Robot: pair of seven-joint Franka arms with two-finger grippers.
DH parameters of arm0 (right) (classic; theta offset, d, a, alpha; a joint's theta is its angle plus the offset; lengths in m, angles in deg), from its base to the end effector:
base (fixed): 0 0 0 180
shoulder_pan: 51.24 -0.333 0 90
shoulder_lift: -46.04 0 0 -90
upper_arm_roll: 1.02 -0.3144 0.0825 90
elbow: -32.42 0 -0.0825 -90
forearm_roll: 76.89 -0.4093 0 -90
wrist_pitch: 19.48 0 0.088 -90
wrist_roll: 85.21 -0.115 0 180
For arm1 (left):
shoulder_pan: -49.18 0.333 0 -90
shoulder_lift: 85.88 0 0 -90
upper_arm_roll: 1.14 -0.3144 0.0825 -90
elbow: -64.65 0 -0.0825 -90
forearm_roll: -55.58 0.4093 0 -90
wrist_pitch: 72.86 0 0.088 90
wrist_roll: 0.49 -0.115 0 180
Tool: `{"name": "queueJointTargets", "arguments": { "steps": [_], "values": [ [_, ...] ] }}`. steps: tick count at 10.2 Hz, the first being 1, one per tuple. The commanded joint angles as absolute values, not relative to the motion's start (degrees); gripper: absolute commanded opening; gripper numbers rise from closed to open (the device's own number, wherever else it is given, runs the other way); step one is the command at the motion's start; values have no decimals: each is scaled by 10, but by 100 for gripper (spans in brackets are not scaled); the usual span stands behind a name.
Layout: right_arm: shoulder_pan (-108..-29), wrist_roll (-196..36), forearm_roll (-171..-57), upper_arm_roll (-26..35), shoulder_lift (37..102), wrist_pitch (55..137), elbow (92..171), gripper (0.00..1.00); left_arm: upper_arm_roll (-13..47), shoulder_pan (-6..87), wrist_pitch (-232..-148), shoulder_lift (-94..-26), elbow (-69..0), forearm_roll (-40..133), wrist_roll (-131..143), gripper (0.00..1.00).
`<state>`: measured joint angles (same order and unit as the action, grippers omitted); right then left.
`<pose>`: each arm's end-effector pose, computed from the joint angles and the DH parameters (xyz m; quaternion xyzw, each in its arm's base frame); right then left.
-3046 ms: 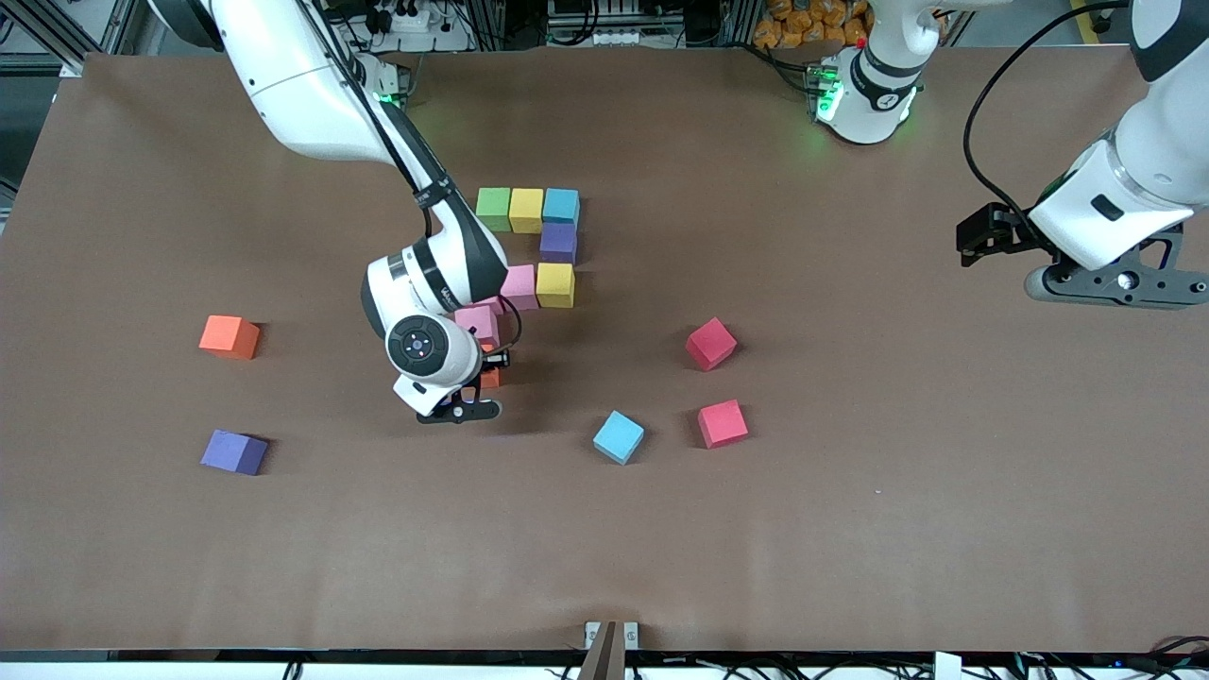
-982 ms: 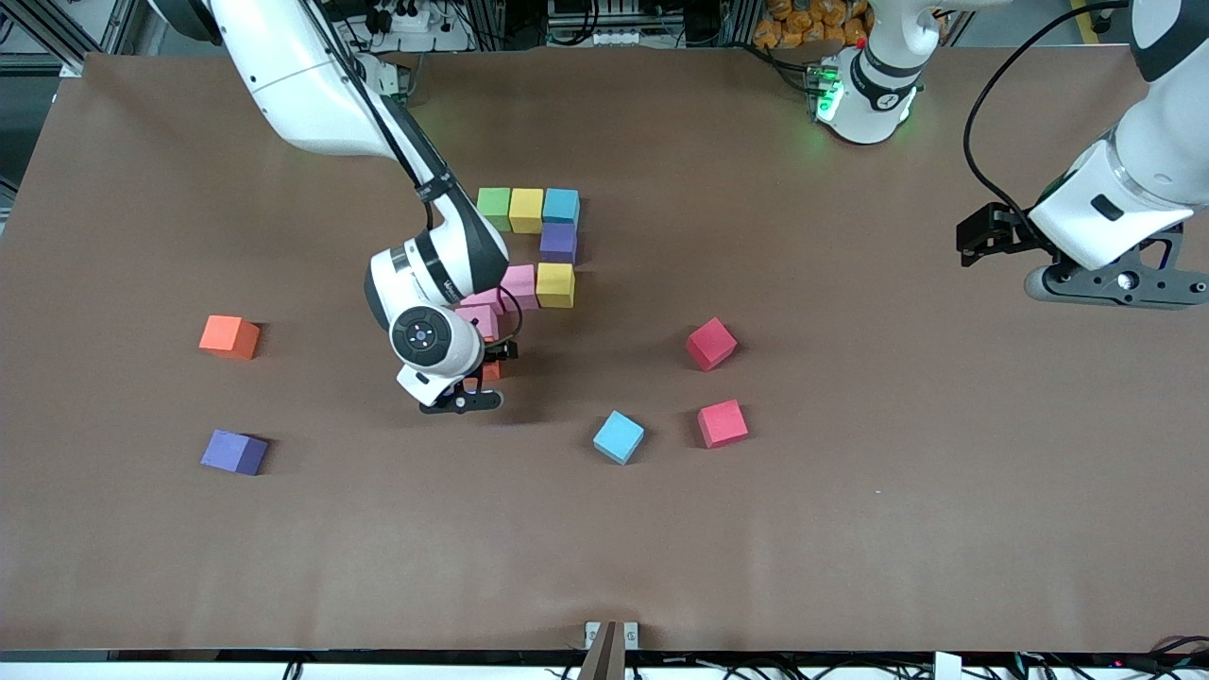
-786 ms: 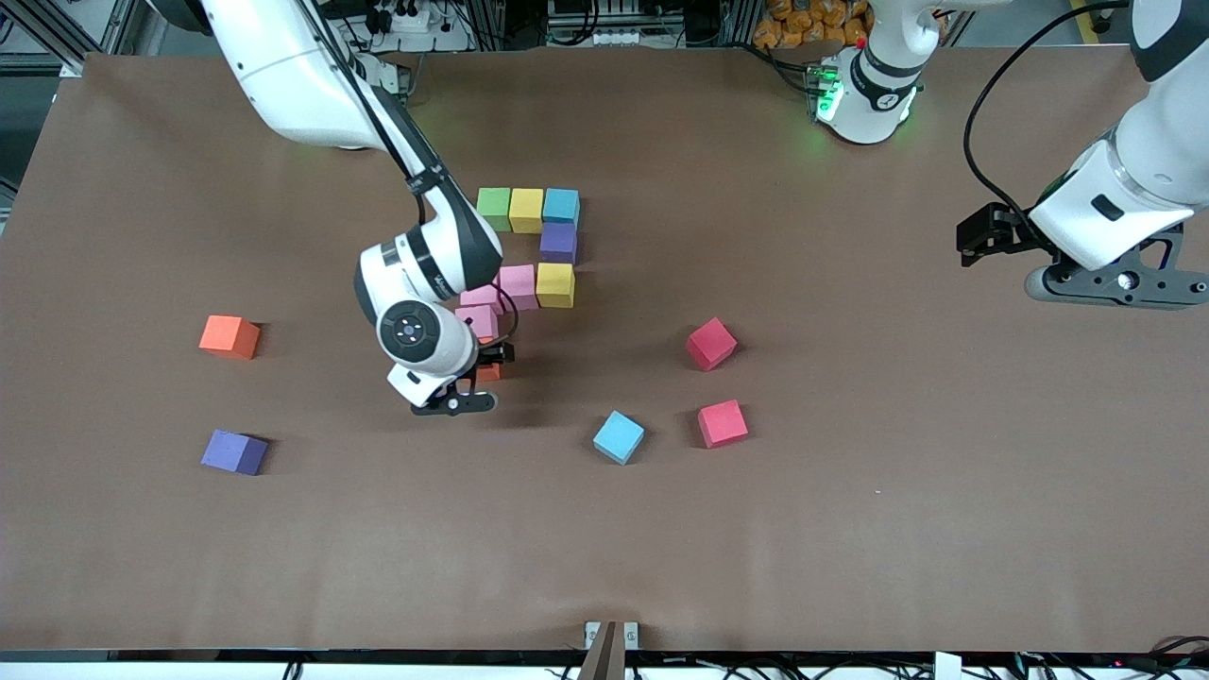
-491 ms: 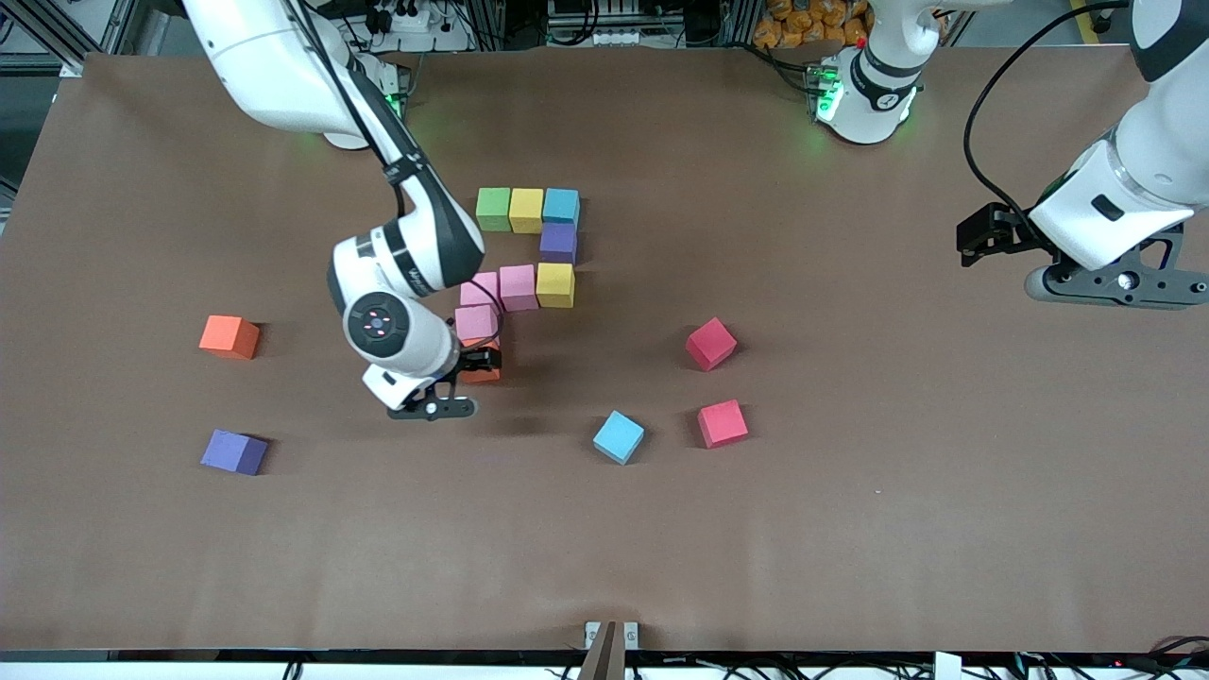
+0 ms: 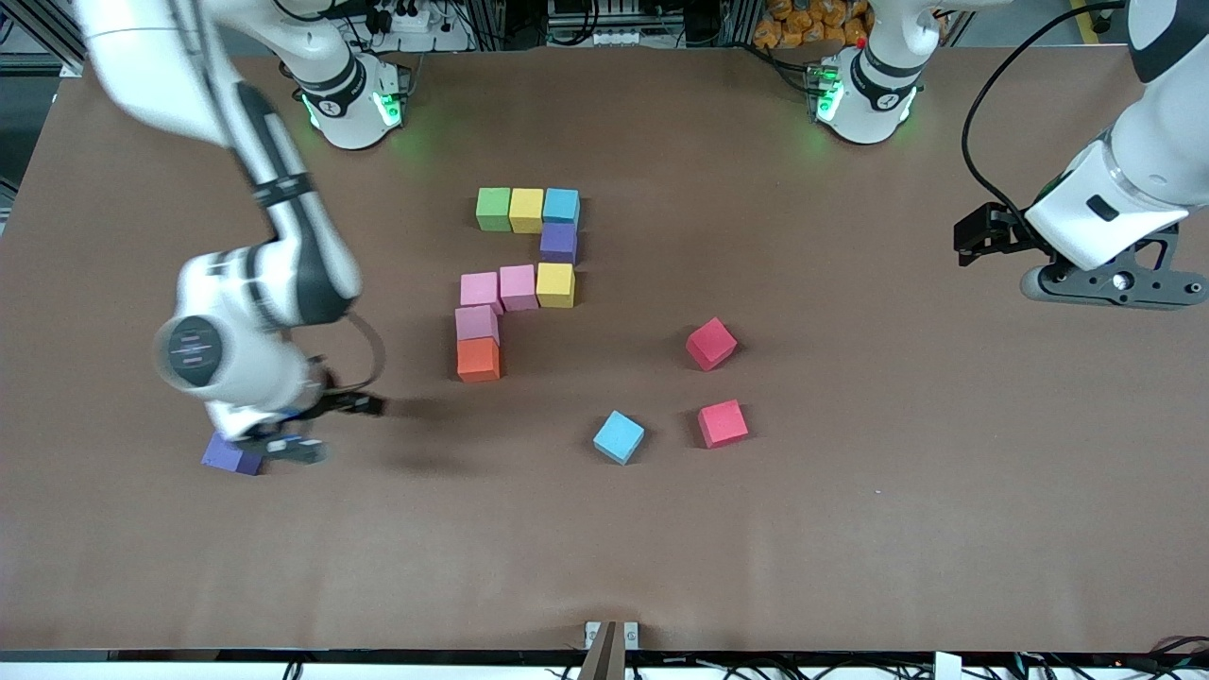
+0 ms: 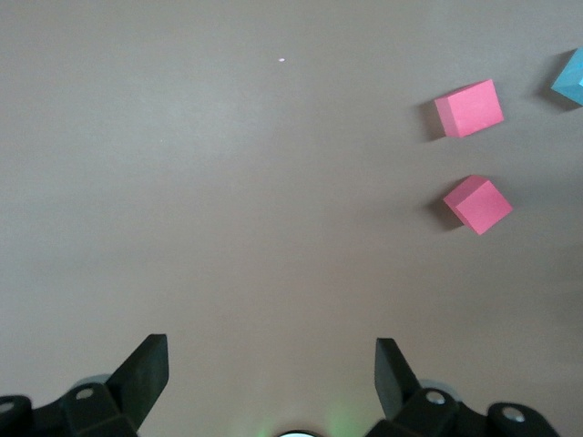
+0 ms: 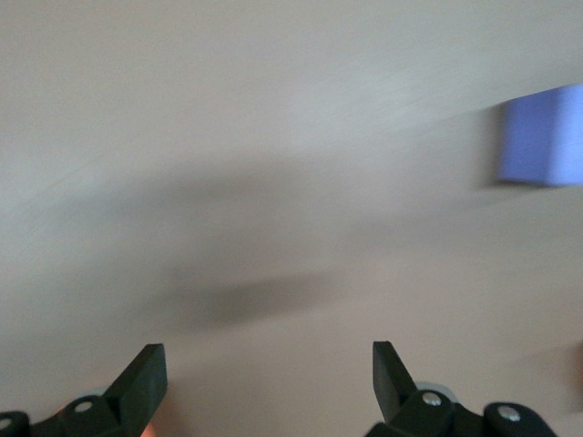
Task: Form number 2 with 11 blocks
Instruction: 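Move the right gripper to the purple cube while the left gripper reaches pink cubes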
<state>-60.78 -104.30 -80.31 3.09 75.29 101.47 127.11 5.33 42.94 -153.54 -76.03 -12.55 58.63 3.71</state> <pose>0.6893 0.0735 0.2882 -0.9911 0.1307 0.0263 0.0020 0.6018 -0.1223 0.6087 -0.9958 0.0709 0.0520 0.0247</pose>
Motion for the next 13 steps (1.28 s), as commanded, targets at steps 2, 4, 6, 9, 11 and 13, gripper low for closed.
{"name": "queueJointTargets", "arguments": {
  "steps": [2, 4, 6, 9, 11, 13],
  "values": [
    [-587, -1054, -791, 88, 778, 1042, 1240, 100, 53, 423, -1540, -741, -136, 531, 34, 100],
    [-562, -1047, -774, 98, 807, 1091, 1240, 100, 65, 402, -1576, -721, -134, 517, 38, 100],
    [-537, -1014, -758, 97, 848, 1166, 1239, 100, 65, 353, -1620, -695, -134, 521, 51, 100],
    [-505, -911, -776, 91, 864, 1175, 1238, 100, 64, 297, -1677, -656, -135, 526, 112, 100],
    [-505, -909, -818, 87, 868, 1179, 1238, 100, 65, 295, -1695, -630, -137, 526, 113, 100],
    [-507, -909, -823, 87, 868, 1178, 1233, 100, 64, 284, -1707, -608, -141, 549, 129, 100]
  ]
}}
